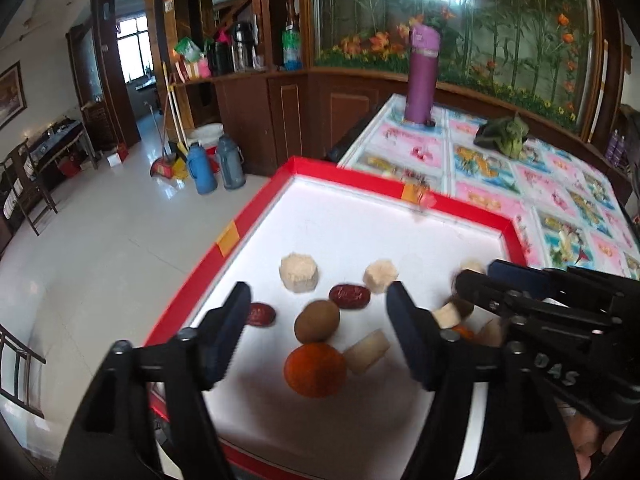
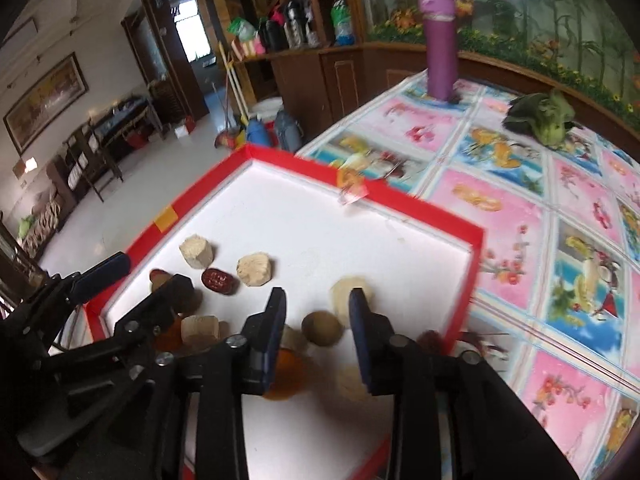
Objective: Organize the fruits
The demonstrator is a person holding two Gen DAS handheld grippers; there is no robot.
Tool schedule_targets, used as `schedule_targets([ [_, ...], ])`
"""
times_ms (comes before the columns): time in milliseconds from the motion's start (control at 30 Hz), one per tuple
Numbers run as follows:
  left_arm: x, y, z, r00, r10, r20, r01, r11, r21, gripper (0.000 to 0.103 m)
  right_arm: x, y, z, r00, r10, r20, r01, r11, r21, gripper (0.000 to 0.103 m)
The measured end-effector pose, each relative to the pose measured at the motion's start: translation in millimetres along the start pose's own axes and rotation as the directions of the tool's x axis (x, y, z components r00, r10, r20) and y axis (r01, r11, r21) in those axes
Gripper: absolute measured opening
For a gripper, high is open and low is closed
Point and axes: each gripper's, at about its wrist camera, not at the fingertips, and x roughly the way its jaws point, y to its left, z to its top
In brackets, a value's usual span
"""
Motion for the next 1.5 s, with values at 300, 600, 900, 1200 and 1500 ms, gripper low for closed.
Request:
schedule_targets([
  [300,-44,-24,6,0.994,0.026,0.105,-0.029,0.999,0.034,0.096,-70,-24,-23,0.985,-0.093,0.147,0.097,0.995,-0.022,0.055],
  [600,-84,-31,2,0.986,0.075,0.150,-0.078,0.997,0.016,0.103,-126,-19,-46,0.958,-0.099,0.268,0.108,0.994,-0.020,0.079],
  [900,-117,-20,-3,0.971,0.145,0.189,-0.137,0.989,-0.055,0.103,-142,-18,-59,0.950,-0.086,0.299,0.091,0.996,-0.003,0.082],
  [1200,-131,-20,-4,0.962,0.159,0.220,-0.151,0.987,-0.053,0.103,-149,-10,-62,0.945,-0.077,0.317,0.088,0.996,-0.020,0.082],
  [1500,-135,-21,-4,0.956,0.170,0.237,-0.160,0.985,-0.063,0.103,-150,-7,-62,0.942,-0.076,0.328,0.090,0.996,-0.028,0.082],
])
